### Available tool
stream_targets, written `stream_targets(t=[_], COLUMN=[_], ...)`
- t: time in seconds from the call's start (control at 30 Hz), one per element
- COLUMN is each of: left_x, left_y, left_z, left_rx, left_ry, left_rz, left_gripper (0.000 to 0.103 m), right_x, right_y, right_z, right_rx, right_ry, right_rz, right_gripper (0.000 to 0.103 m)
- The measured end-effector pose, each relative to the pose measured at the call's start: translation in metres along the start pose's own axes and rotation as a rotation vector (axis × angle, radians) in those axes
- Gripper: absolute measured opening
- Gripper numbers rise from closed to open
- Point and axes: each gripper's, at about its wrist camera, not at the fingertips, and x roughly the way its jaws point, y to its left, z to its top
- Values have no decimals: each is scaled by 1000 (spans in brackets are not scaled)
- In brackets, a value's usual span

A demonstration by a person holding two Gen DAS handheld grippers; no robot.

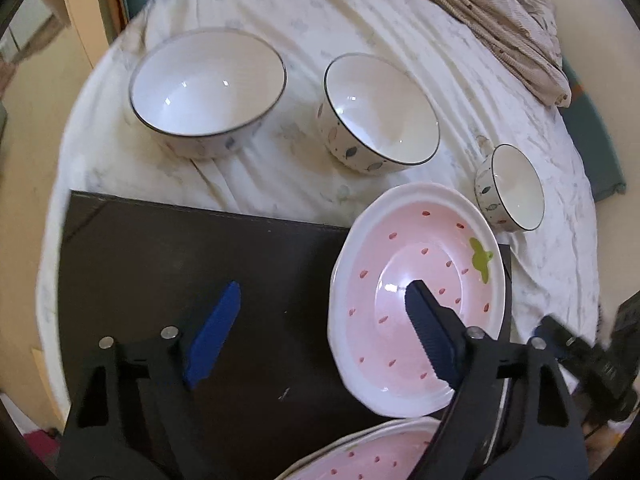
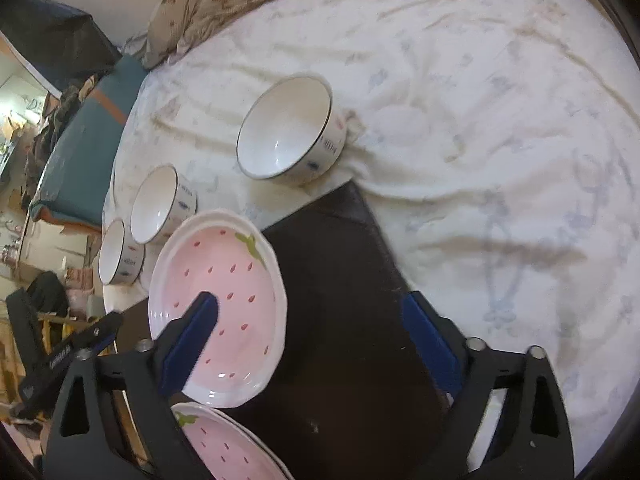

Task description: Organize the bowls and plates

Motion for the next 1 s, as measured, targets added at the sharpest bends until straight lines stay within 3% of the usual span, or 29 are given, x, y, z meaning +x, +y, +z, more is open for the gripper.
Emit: stream_targets(t=[0.07,0.17,0.2,0.3,0.33,0.5,0.77,0.83,1.0], left_x=[9,24,28,40,42,47,51,51,43], left_y=[2,5,6,3,1,-7,-20,-17,-15], left_z=[0,-4,-5,-7,-8,-6,-5,-3,-3], left_rx=[-10,-38,-49,-46,-38,-11,109,104,104], left_ry=[31,98,124,177,182,193,198,198,179], left_rz=[3,-25,-53,-84,-84,-77,-29,-32,-53], left_gripper=[72,53,43,31,29,26,24,18,16], right_x=[15,37,43,59,62,67,84,88,84], right_y=[4,9,10,13,16,19,13,17,24], right_z=[-1,-4,-6,-10,-12,-17,-16,-15,-17], right_rx=[-7,-14,-12,4,-4,-27,-14,-8,-50], right_ry=[66,151,178,238,247,253,275,310,277], right_rz=[31,78,104,168,170,146,146,194,145], right_gripper=[83,73,67,50,42,33,33,36,34])
